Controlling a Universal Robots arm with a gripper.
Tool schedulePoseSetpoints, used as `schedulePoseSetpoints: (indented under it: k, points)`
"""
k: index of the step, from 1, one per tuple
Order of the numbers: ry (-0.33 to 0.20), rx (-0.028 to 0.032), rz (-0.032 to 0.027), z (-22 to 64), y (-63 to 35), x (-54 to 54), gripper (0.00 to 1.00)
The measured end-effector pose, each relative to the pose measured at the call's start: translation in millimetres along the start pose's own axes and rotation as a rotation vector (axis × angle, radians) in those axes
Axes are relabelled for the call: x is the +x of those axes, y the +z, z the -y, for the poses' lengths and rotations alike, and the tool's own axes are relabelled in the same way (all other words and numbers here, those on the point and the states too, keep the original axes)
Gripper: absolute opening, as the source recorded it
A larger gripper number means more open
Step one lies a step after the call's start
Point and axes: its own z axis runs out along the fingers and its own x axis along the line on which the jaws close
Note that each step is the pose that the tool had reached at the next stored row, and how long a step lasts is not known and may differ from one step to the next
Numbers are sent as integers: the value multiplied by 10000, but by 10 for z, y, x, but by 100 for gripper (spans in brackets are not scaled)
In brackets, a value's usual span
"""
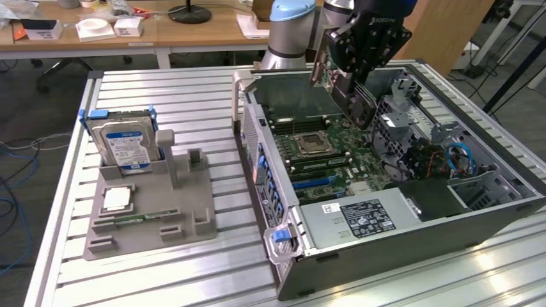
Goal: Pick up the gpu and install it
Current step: 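Insert the gpu into the slot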
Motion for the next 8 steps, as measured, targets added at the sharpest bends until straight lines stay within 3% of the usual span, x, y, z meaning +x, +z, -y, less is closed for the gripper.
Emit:
schedulePoseSetpoints:
  k: [8]
  points:
    - [-126,-1,-4,0,0,0,26]
